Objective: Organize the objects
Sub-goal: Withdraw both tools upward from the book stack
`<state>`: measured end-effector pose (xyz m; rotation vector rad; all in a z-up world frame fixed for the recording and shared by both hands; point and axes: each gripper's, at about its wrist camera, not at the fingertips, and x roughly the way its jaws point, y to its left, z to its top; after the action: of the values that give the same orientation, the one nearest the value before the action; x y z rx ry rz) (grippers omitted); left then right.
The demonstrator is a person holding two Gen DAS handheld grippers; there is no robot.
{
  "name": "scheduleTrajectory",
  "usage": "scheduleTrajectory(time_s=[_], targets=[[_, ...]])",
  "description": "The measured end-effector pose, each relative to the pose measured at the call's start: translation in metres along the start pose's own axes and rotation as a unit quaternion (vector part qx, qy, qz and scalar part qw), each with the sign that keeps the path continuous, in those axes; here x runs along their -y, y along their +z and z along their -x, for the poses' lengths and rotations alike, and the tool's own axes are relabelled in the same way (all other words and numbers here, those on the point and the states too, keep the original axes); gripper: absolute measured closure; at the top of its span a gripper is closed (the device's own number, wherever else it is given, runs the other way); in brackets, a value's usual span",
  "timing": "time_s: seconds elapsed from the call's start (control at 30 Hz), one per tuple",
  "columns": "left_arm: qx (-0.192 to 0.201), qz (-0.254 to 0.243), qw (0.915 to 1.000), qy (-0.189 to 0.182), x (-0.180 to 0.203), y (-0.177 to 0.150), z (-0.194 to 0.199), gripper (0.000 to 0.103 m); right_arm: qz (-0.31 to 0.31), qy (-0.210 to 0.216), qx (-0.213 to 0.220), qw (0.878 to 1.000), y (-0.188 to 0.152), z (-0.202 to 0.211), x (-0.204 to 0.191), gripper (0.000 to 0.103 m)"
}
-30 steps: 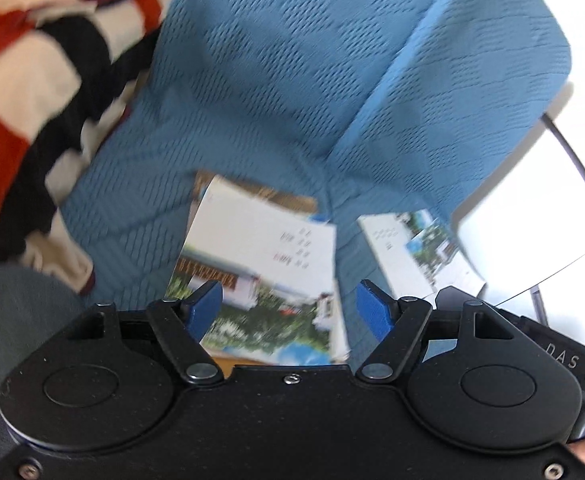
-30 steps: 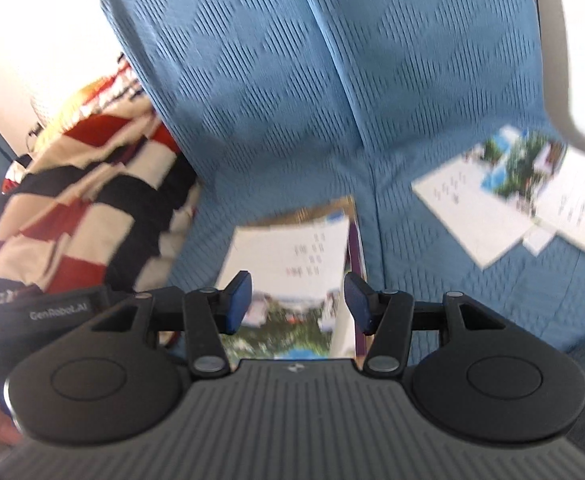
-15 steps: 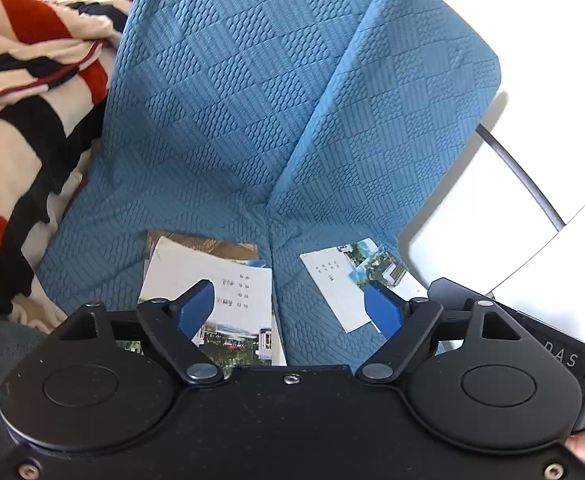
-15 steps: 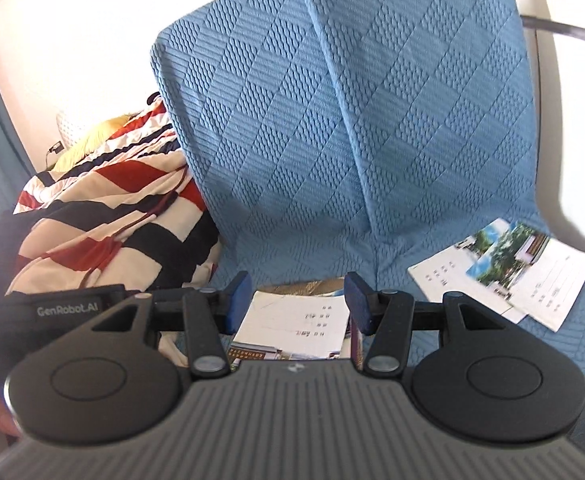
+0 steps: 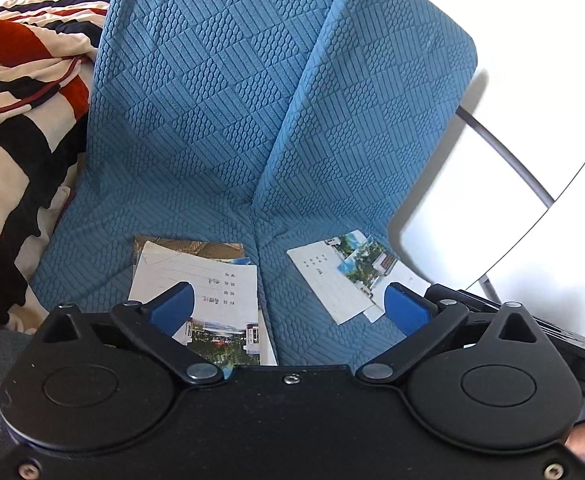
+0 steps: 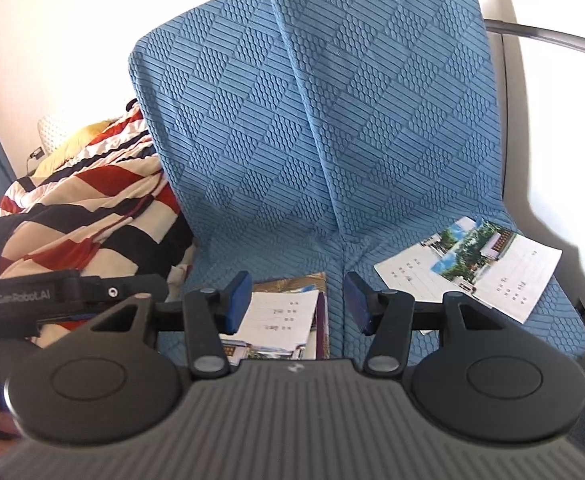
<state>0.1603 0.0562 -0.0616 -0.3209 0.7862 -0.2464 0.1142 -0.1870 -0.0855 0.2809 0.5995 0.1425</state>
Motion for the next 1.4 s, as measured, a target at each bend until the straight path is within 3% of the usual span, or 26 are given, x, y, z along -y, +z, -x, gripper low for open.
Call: scheduleTrajectory(time_s=[1.23, 1.27, 1.3, 1.37, 1.4], targets=[[-0.047, -0.026, 0.9985, -0.004, 0.051, -0.031, -0.038, 0.001, -0.033, -0.07, -0.028, 0.997, -0.036, 0.018, 0.049, 0.049], [-0.048, -0.026, 0.9985, -0.004, 0.052, -0.031, -0.039, 0.001, -0.034, -0.071, -0.03, 0.996, -0.036, 0.018, 0.05, 0.046], [-0.049, -0.026, 0.9984, -0.005, 0.054, -0.031, -0.04, 0.001, -0.034, -0.073, -0.032, 0.996, -0.036, 0.017, 0.052, 0.029], [-0.05, -0.028, 0.9984, -0.006, 0.057, -0.032, -0.042, 0.001, -0.039, -0.071, -0.032, 0.996, -0.036, 0.017, 0.058, 0.008], [-0.05, -0.029, 0.9983, -0.007, 0.059, -0.033, -0.043, 0.001, -0.043, -0.069, -0.03, 0.996, -0.036, 0.018, 0.06, 0.01]])
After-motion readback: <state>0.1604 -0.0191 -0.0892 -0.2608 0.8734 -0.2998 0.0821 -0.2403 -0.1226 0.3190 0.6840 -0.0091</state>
